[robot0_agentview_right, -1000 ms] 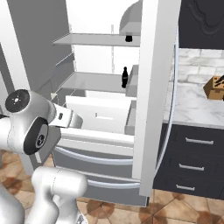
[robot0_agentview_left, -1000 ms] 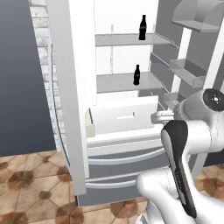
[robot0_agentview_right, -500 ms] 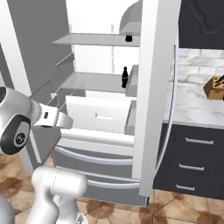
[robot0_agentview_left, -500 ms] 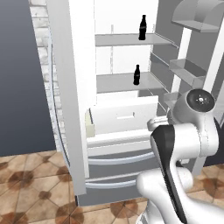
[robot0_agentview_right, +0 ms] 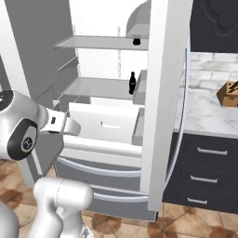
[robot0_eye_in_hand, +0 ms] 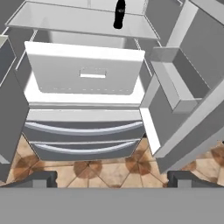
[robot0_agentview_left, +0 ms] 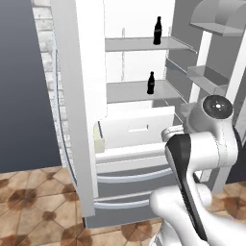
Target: Open the fridge, grab two sodas, and place both sodas inside the bowl with ice on the dining counter.
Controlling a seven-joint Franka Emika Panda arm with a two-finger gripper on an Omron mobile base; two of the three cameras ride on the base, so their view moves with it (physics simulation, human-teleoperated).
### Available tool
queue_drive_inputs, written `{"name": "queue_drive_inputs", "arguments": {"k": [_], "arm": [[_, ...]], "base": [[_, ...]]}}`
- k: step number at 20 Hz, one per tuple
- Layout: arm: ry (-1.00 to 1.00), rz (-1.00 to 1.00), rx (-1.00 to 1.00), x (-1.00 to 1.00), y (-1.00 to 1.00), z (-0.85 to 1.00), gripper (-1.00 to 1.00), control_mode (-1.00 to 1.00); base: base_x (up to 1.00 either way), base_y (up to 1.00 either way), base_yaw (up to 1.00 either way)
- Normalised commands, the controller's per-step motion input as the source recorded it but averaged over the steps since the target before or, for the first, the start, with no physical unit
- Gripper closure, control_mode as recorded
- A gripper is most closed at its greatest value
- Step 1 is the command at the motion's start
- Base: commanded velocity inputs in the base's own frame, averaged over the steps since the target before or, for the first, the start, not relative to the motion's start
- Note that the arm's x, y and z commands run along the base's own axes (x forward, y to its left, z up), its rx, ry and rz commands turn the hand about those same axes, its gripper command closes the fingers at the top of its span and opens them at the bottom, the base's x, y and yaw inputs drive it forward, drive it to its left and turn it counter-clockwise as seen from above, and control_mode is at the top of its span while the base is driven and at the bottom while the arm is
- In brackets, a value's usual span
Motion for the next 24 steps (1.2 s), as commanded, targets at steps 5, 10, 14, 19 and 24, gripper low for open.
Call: {"name": "queue_drive_inputs", "arguments": {"k": [5, 10, 14, 19, 24], "arm": [[0.0, 0.0, 0.0, 0.0, 0.0, 0.0, -1.0, 1.0], [0.0, 0.0, 0.0, 0.0, 0.0, 0.0, -1.0, 1.0], [0.0, 0.0, 0.0, 0.0, 0.0, 0.0, -1.0, 1.0], [0.0, 0.0, 0.0, 0.0, 0.0, 0.0, -1.0, 1.0], [0.0, 0.0, 0.0, 0.0, 0.0, 0.0, -1.0, 1.0]], "base": [[0.58, 0.0, 0.0], [0.59, 0.0, -0.02], [0.57, 0.0, -0.07], [0.58, 0.0, -0.08], [0.61, 0.0, -0.07]]}}
